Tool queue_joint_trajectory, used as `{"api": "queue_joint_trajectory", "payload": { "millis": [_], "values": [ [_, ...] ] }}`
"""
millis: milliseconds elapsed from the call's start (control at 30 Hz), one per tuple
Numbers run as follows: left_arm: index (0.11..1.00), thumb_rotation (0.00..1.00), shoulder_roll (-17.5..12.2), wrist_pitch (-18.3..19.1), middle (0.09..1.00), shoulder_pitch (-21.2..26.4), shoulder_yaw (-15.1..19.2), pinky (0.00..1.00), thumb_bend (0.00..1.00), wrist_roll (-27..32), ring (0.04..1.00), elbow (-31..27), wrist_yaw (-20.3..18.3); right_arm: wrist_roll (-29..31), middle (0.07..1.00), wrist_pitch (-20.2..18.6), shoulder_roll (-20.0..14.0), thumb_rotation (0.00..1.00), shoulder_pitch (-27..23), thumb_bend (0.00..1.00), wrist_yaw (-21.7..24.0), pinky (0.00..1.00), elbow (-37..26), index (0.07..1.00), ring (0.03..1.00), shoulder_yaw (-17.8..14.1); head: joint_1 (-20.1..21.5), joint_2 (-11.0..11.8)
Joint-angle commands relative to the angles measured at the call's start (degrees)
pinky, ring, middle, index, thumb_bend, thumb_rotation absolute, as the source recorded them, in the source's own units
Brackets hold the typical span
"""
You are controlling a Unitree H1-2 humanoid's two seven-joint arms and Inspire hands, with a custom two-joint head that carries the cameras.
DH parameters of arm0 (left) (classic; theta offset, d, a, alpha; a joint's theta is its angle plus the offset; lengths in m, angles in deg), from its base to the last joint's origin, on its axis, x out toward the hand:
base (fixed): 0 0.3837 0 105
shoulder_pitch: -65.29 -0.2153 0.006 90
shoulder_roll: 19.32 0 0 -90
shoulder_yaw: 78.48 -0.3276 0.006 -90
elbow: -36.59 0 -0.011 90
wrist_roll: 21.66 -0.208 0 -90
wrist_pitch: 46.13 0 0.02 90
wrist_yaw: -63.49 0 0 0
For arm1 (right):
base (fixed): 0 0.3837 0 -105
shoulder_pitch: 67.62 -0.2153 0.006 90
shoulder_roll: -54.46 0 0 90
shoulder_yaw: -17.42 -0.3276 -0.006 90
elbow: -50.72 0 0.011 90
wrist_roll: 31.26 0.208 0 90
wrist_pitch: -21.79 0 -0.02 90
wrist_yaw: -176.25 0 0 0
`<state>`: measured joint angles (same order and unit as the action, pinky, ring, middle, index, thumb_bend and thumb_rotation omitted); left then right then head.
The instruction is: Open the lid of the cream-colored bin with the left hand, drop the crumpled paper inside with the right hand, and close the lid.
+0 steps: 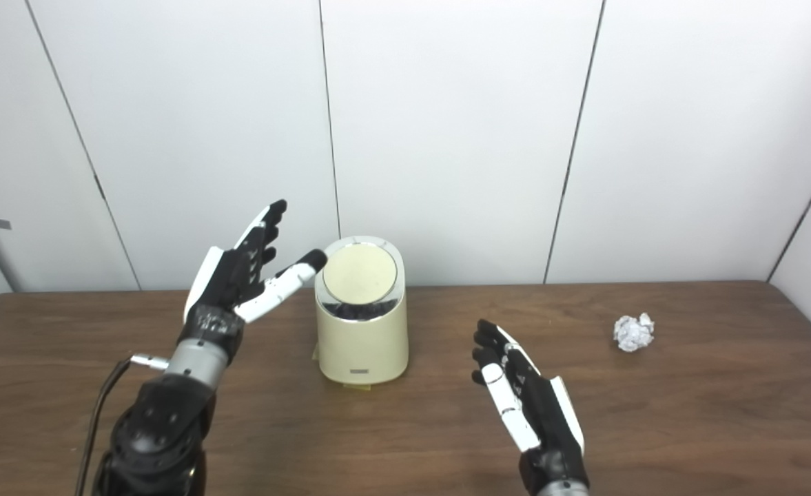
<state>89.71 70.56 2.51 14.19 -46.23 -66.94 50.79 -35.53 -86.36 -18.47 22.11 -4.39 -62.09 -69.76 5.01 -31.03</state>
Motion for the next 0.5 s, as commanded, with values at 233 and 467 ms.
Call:
{"api": "queue_joint_trajectory", "payload": {
  "millis": [233,467],
  "values": [
    [1.000,0.35,2.67,0.20,1.000,7.68,0.72,0.91,0.92,-7.49,1.000,9.67,-0.19,-0.31,0.879,1.06,0.47,0.75,-1.70,0.15,-0.27,0.80,-1.45,0.864,0.864,0.22,0.59,0.05],
    [1.000,0.32,2.15,0.21,1.000,9.03,-0.71,0.88,0.90,-8.85,1.000,14.94,2.67,-0.24,0.882,0.30,0.70,0.77,-1.72,0.15,-0.33,0.81,-1.79,0.868,0.867,-0.11,0.84,-0.06]
  ]
}}
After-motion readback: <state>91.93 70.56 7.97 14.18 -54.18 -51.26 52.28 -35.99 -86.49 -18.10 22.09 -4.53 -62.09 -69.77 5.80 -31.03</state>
